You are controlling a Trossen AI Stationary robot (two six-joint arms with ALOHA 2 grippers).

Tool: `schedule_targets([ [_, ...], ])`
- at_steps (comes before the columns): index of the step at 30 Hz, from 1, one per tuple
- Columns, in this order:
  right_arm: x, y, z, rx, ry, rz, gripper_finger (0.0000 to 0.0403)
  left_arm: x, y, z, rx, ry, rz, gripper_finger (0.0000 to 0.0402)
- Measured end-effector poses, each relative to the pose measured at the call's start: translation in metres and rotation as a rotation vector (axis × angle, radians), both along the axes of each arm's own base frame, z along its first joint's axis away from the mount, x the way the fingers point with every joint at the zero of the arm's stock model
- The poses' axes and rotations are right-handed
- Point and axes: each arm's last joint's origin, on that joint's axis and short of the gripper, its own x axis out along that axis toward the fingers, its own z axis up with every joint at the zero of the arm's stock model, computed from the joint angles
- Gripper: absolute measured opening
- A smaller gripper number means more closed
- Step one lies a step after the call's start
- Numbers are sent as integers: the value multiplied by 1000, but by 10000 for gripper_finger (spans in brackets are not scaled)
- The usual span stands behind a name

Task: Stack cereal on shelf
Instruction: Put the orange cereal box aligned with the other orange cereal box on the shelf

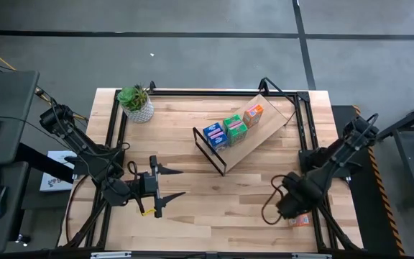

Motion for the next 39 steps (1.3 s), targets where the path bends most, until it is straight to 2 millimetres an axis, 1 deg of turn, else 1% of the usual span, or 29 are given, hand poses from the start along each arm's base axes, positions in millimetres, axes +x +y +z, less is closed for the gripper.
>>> schedule_targets([
  [2,-5,7,1,-4,-1,-5,249,0,0,0,-2,-2,1,289],
  [4,-9,13,6,-25,-47,-17,261,0,0,0,-2,-3,1,289],
  [7,-14,26,17,-48,-163,-23,267,0,0,1,-4,-5,1,289],
  [10,-26,38,24,-87,-252,-92,268,0,0,1,-5,-6,1,289],
  [14,-44,54,23,-152,-332,-258,268,0,0,1,-6,-6,2,289],
  [17,-51,62,19,-192,-395,-304,268,0,0,1,-10,-7,1,289],
  [19,-50,65,15,-202,-401,-304,268,0,0,1,-23,-10,2,289],
  [22,-41,69,8,-221,-399,-315,268,0,0,1,-37,-13,4,289],
  [25,-36,71,2,-236,-361,-308,268,0,0,1,-54,-17,5,289],
  [33,-32,78,-9,-257,-341,-325,268,0,-1,1,-79,-15,-21,289],
  [39,-30,82,-18,-300,-280,-319,268,0,-2,1,-83,-11,-43,289],
])
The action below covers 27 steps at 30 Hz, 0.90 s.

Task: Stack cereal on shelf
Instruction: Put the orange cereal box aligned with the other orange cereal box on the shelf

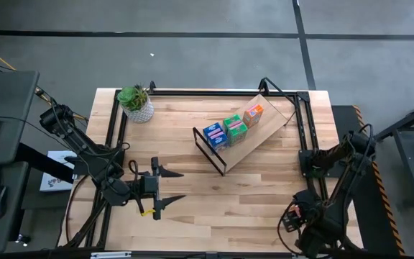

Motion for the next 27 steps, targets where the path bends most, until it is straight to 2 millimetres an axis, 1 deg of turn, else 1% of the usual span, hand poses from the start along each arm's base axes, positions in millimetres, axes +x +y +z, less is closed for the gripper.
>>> schedule_targets([
  [18,7,15,-30,-68,71,1,265,0,0,0,-22,1,3,289],
  [23,8,16,-32,-72,73,-1,248,0,0,-1,-25,1,3,289],
  [27,8,16,-32,-71,73,-3,221,0,0,0,-29,0,4,289],
])
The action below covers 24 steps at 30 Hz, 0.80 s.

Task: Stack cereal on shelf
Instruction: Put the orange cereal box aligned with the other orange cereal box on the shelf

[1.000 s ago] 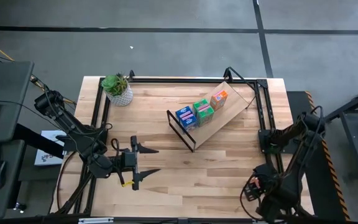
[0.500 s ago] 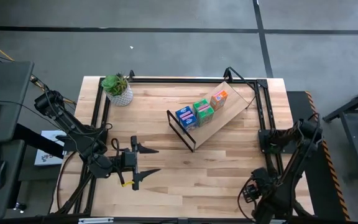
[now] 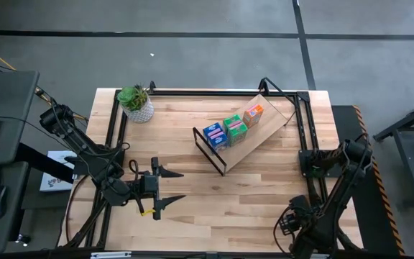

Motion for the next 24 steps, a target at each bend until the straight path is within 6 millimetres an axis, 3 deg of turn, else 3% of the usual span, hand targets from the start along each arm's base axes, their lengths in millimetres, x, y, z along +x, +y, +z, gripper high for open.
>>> schedule_targets([
  [8,4,-2,0,10,15,52,161,0,0,0,0,1,0,289],
  [14,14,-7,8,51,9,154,140,0,0,0,2,2,0,289],
  [18,28,-12,36,80,-127,286,138,0,0,0,2,2,0,289],
  [24,52,-34,102,-58,-345,539,138,0,0,0,2,1,0,289],
])
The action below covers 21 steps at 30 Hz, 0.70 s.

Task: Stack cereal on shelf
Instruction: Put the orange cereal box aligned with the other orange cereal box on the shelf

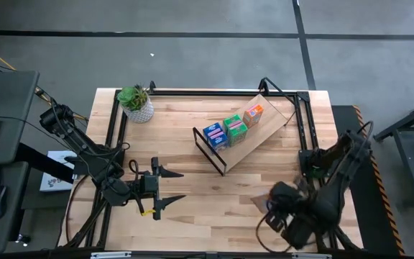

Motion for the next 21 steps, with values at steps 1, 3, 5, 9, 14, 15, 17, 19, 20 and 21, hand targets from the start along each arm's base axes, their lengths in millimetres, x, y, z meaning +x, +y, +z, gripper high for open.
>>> schedule_targets([
  [1,5,-5,8,-26,-27,35,138,0,0,0,0,0,0,289],
  [3,16,-17,19,-81,-59,143,138,0,0,0,0,0,0,289],
  [5,30,-34,25,-135,-53,178,138,0,0,0,0,0,0,289],
  [9,55,-72,17,-231,71,265,138,0,0,0,4,4,0,289],
  [14,73,-114,0,-229,267,373,138,0,0,-2,15,16,0,289],
  [15,74,-121,-3,-239,289,389,138,0,0,-2,16,16,0,289],
  [17,74,-135,-5,-254,331,412,138,0,0,-2,15,18,0,289],
  [19,71,-149,-6,-262,358,434,138,-1,0,-3,6,26,3,289],
  [20,67,-156,-5,-272,361,432,138,-1,1,-4,2,29,4,289],
  [21,61,-163,-4,-290,363,419,138,-1,1,-4,-6,31,6,289],
])
